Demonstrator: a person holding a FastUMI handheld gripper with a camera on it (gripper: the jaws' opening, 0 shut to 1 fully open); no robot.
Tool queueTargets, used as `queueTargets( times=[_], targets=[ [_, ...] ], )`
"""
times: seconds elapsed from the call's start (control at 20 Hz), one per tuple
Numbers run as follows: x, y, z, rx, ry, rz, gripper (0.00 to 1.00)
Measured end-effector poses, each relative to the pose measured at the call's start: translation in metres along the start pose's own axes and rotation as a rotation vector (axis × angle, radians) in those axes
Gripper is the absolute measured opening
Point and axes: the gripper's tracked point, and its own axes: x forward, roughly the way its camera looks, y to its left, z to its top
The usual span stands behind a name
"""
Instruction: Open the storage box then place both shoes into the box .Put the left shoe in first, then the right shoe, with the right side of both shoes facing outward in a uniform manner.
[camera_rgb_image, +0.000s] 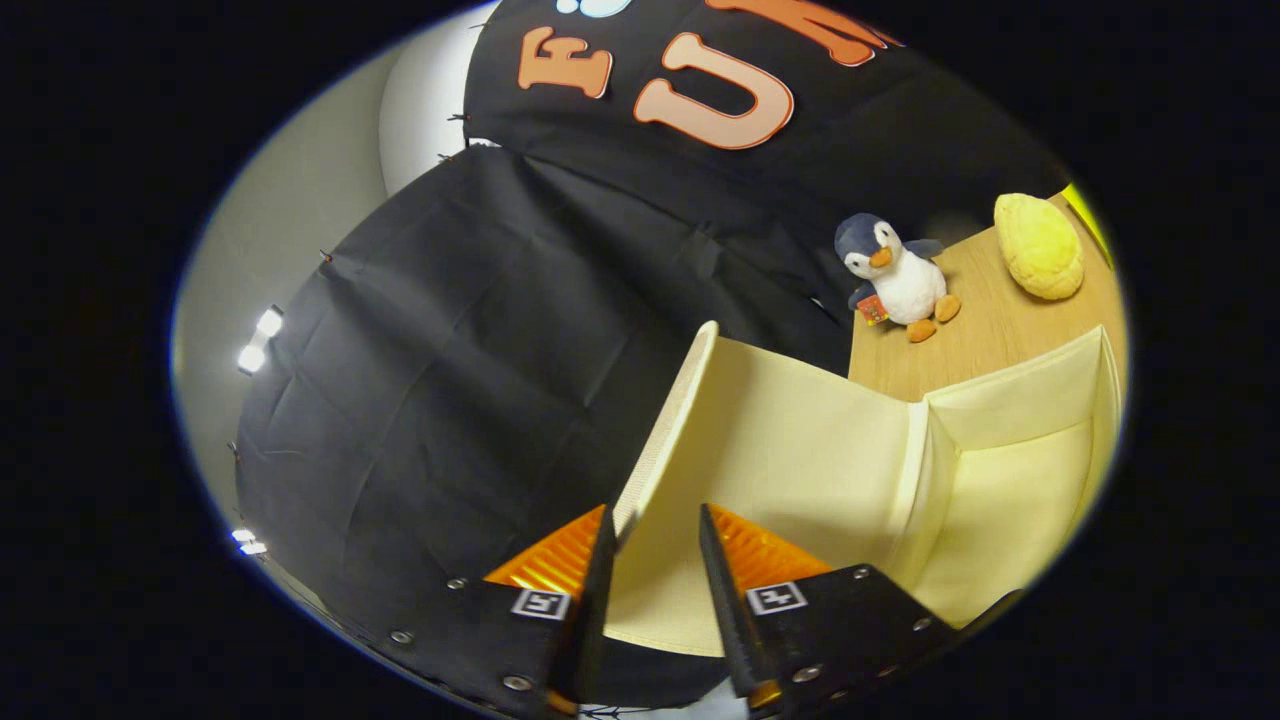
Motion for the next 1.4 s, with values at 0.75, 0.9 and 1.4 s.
queueTargets(
  times=[0.75, 0.9, 1.4],
  targets=[
    [-0.176, -0.180, 0.033, -0.301, -0.159, -0.538, 0.98],
    [-0.229, -0.218, 0.032, -0.328, -0.168, -0.647, 0.98],
    [-0.348, -0.324, -0.006, -0.368, -0.150, -0.942, 0.98]
  ],
)
